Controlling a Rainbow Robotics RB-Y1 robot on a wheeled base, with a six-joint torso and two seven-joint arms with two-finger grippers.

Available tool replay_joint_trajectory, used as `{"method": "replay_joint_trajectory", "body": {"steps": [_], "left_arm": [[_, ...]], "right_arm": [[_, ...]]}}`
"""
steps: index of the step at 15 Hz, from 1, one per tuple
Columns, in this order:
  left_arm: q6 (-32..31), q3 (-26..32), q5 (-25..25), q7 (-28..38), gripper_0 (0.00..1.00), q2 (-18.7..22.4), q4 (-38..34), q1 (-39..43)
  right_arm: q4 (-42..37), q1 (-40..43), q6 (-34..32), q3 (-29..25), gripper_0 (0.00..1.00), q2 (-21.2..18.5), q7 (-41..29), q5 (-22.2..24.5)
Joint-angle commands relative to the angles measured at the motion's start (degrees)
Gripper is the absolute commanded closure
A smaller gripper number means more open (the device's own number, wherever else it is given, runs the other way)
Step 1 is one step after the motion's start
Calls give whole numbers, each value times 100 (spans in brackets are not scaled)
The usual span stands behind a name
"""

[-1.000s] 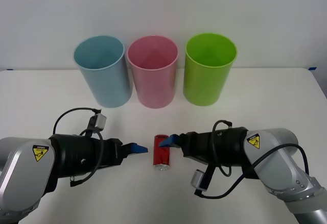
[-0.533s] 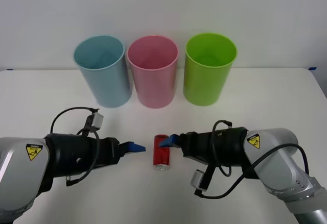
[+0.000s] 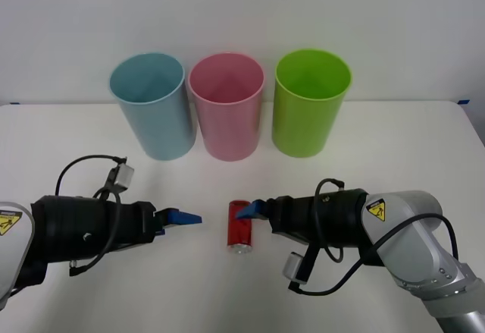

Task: Put cans in the blue bin and PET bottles in the pink bin and trash in the green bin.

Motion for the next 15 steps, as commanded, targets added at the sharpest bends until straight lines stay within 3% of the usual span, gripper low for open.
{"method": "replay_joint_trajectory", "body": {"steps": [1, 15], "left_arm": [[68, 157, 264, -195, 0, 38, 1, 89], [375, 842, 905, -1347, 0, 109, -553, 907]], "right_arm": [[0, 0, 0, 0, 0, 0, 0, 0], [0, 0, 0, 0, 0, 0, 0, 0]]}}
